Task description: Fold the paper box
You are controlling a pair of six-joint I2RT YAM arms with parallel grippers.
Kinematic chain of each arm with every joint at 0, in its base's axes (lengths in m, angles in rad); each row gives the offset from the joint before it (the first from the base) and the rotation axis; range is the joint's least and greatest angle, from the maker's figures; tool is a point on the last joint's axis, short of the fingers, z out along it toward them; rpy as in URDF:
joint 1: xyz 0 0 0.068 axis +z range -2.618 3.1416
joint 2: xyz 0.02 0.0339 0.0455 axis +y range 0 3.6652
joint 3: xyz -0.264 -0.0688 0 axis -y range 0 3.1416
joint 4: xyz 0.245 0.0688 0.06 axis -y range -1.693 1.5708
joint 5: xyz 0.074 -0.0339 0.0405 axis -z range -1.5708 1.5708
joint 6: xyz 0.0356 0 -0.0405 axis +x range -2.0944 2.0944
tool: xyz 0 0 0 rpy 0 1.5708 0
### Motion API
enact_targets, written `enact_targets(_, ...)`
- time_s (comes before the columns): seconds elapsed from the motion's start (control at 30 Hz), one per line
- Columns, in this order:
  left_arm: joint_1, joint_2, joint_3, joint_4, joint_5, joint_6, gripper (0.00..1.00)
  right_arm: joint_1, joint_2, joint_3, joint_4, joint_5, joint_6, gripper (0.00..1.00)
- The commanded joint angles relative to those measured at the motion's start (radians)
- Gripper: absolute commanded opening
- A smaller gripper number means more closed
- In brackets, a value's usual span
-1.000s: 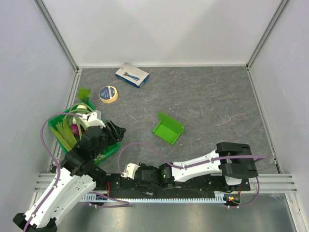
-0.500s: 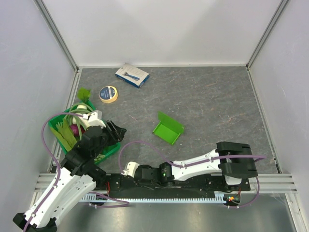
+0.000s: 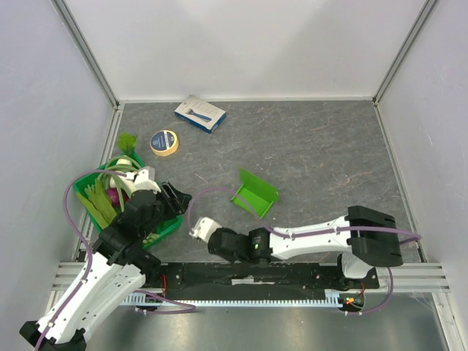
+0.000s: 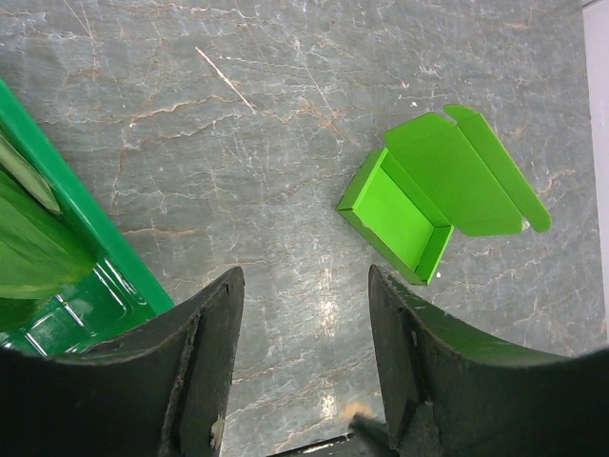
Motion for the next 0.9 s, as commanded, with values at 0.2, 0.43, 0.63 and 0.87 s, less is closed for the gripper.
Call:
enact_targets(0.2, 0.004, 0.022, 0.001, 0.07, 0.015, 0.015, 0.62, -0.298, -0.127, 0.033, -0.011, 0.152, -0.157, 0.07)
enact_targets(0.43, 0.004, 0.121, -0.036, 0.18, 0.125, 0.025, 0.62, -0.475, -0.072, 0.063, 0.009, 0.181, -0.256, 0.16)
enact_targets(0.63, 0.004, 0.276, -0.038, 0.328, 0.265, 0.097, 0.67, -0.487, -0.125, 0.064, 0.009, 0.095, -0.214, 0.58)
enact_targets(0.87, 0.024, 0.537, -0.058, 0.806, 0.432, 0.127, 0.69, -0.541, -0.402, -0.028, -0.103, 0.111, -0.053, 0.64)
